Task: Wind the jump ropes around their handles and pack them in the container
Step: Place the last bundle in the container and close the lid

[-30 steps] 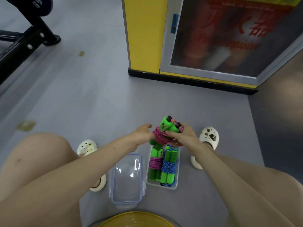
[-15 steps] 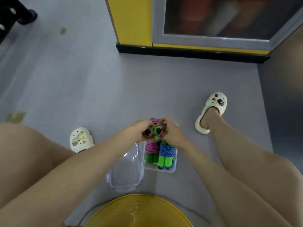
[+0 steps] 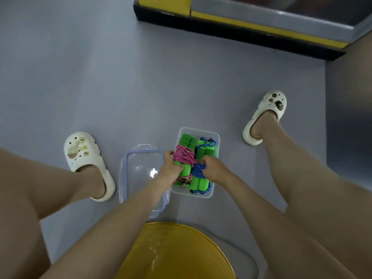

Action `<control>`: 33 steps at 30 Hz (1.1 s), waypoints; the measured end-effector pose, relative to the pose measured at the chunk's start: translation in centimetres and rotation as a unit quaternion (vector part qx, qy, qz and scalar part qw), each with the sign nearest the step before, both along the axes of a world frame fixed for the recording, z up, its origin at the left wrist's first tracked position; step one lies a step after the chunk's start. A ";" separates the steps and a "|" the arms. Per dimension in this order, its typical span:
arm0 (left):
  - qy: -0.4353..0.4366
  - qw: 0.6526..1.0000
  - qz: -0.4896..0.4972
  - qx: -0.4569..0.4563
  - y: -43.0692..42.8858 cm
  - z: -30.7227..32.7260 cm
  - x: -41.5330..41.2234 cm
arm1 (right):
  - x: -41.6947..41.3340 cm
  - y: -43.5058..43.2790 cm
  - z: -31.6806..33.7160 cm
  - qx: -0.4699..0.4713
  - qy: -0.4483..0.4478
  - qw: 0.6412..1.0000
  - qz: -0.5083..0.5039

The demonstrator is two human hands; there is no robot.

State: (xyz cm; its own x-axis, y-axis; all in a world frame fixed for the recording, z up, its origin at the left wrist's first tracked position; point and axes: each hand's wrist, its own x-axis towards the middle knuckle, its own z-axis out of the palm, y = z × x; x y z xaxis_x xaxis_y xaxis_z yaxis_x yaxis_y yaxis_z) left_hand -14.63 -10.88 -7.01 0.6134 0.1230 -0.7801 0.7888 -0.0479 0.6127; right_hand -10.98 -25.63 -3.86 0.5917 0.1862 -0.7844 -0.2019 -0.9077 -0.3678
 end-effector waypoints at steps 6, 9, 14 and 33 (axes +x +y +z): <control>-0.041 0.984 -0.126 0.121 -0.4 -1.0 -0.9 | -1.1 0.8 -3.3 -0.083 -0.081 0.993 0.016; -0.063 0.946 -0.197 0.251 -0.8 -1.7 -2.0 | -1.6 1.5 -3.7 -0.108 -0.107 0.986 0.062; -0.083 0.947 -0.187 0.247 -0.7 -2.6 -2.5 | -0.8 1.1 -4.3 -0.088 -0.128 0.987 0.031; -0.176 0.836 -0.369 0.366 -1.1 -4.3 1.5 | 5.9 2.4 -9.2 -0.017 -0.210 0.968 0.137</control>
State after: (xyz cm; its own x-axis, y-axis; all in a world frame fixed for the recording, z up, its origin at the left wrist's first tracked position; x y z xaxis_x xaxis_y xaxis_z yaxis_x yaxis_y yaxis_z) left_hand -13.13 -12.00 -11.29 0.9085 -0.0244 -0.4172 0.1561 -0.9062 0.3929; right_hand -5.08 -23.27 -13.05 0.7912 0.3602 -0.4942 0.2094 -0.9188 -0.3345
